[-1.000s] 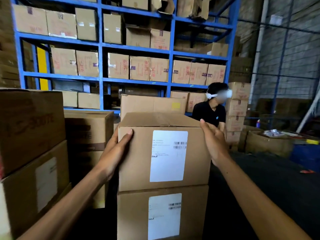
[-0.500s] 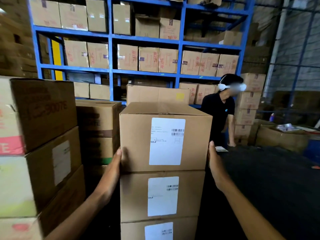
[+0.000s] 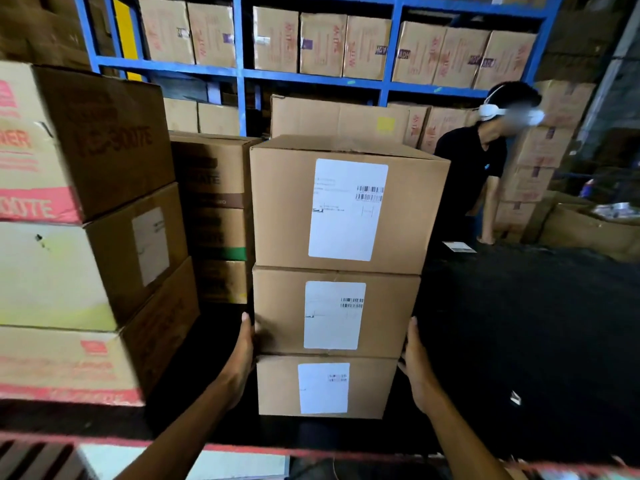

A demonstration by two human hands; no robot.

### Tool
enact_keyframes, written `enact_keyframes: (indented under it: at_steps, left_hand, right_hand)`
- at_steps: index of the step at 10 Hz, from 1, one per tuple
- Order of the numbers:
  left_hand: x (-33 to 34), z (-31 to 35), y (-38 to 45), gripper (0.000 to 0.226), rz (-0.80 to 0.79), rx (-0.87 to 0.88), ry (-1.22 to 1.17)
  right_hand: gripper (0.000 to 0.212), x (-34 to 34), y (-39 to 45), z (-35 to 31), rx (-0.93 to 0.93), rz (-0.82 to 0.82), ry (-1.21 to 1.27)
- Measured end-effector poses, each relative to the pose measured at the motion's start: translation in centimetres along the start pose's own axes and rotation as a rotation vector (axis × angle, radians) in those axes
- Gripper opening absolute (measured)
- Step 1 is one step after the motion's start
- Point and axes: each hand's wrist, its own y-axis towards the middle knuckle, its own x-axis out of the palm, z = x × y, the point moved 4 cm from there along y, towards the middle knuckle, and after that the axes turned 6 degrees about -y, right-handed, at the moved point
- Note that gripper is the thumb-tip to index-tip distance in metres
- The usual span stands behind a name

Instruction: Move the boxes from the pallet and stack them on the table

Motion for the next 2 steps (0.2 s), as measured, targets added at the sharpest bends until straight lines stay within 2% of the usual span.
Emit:
enact_keyframes:
  at_steps: [1, 2]
  left_hand:
    - [-0.3, -0.3, 0.0, 0.067, -0.005, 0.000, -0.028]
    - [-0.1, -1.1, -1.7, 0.061, 0.015, -0.004, 0.010]
  right_hand:
    - [0.040, -0.1, -0.7, 0.5, -0.018, 0.000, 0.008]
    - [0.058, -0.6, -1.3, 2.7, 0.026, 0.069, 0.004]
